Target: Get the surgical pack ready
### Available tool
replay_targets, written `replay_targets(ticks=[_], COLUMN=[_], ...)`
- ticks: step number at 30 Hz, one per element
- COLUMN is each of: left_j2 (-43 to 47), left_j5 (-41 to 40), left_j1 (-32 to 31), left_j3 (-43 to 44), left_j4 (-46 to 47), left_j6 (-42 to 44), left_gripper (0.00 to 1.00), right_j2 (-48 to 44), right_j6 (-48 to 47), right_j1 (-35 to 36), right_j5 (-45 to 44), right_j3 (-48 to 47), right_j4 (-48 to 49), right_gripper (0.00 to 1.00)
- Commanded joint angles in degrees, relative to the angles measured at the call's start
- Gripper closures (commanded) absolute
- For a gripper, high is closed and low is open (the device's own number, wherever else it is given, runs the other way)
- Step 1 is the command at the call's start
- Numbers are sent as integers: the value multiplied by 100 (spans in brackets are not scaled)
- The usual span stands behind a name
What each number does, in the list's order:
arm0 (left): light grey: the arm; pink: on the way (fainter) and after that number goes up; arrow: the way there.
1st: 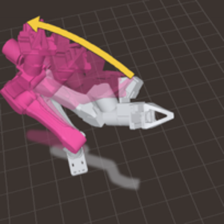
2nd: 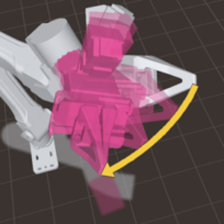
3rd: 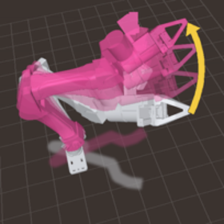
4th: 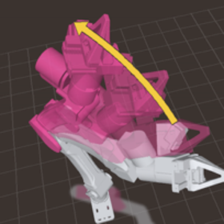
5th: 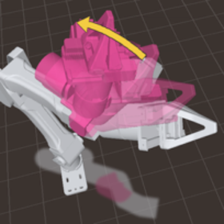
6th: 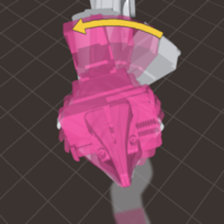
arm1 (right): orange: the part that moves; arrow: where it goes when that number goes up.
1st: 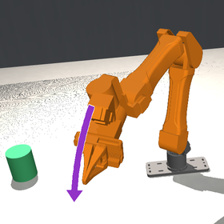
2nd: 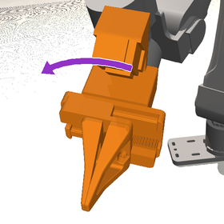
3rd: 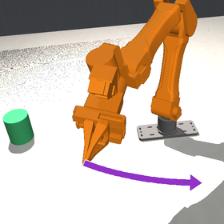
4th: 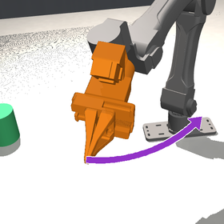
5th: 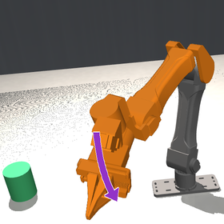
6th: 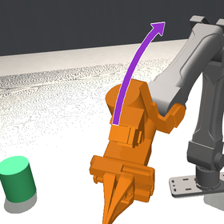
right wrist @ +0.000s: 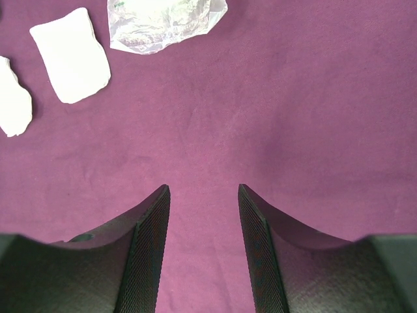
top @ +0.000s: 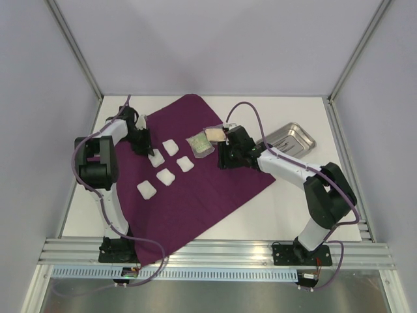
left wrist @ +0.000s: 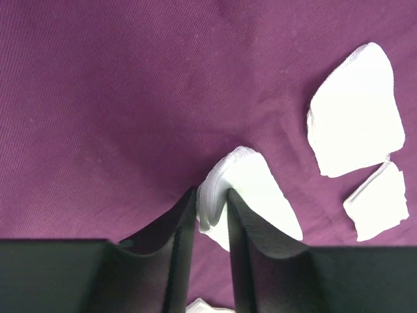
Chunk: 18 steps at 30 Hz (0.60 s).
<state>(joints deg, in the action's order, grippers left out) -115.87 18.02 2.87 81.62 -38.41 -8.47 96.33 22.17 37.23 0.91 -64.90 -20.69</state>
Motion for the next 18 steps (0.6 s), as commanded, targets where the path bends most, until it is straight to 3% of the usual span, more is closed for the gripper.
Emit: replay_targets(ticks=[1,3,6,7,10,18], left_j2=[-286,-348,-296,-252,108,961], left_j5=[61,70,79,87,201,219], left_j1=[-59,-68,-59,-59,-76,-112], left_j3=[152,152,152,135,-6,-252], left_j4=[-113,-149,-158,-123,96,124], left_j6=[38,30,21,38,117,249], left_gripper=[67,69,80,90,100,100], right_j2=[8,8,-1,-1,-1,-9], right_j6=[-134,-134,-152,-169,-187,-187], right_j1=[30,30,30,30,30,30], right_j5=[-82,-82,-82,-82,-82,-82], right_j3=[-180,-189,-207,-216,-251,-277], right_j4=[56,47,30,12,-32,-50], right_gripper=[51,51,51,51,51,51])
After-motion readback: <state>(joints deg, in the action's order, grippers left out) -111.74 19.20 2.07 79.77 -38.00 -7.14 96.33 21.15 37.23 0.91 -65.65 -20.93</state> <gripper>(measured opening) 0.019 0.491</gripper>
